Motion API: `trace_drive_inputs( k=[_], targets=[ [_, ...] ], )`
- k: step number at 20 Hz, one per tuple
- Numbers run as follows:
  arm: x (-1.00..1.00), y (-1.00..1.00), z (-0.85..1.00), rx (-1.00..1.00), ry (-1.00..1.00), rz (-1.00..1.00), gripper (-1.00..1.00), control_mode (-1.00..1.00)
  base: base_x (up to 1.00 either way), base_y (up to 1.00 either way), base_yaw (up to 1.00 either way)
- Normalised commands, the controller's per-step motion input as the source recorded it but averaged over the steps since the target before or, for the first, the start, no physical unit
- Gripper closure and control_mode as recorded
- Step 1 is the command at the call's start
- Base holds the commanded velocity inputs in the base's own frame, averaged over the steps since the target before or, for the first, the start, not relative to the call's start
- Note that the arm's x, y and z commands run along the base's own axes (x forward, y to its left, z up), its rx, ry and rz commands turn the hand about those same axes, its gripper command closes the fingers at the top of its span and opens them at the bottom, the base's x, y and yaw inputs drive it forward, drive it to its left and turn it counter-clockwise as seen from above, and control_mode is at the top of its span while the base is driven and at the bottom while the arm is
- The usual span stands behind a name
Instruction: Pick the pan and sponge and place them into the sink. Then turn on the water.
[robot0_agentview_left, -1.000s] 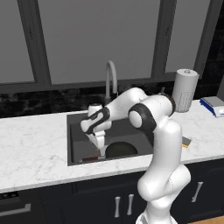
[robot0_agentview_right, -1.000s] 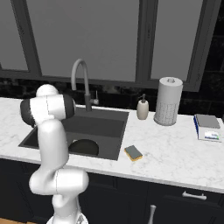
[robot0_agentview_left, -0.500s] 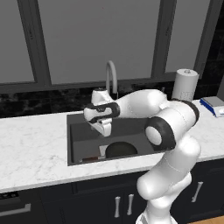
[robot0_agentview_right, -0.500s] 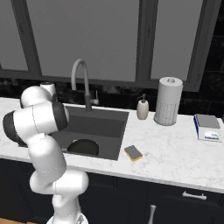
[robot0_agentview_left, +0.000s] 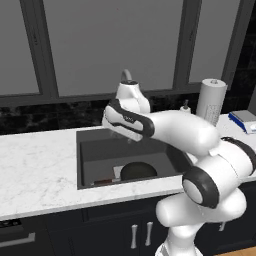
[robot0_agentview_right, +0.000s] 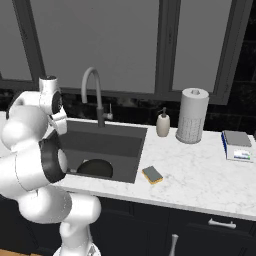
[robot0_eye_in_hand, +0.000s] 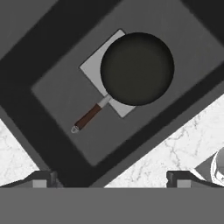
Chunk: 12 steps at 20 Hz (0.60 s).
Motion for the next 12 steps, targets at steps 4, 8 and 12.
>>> trace_drive_inputs(
  k=[4,8,12],
  targets=[
    [-0.55,-0.34,0.94,0.0,-0.06,0.45,-1.0,-1.0,0.0,0.0,0.0],
    [-0.43,-0.46,0.61,-0.03,0.0,0.38,-1.0,-1.0,0.0,0.0,0.0],
    [-0.22,-0.48,0.27,-0.14,0.0,0.27,-1.0,-1.0,0.0,0.0,0.0]
  ],
)
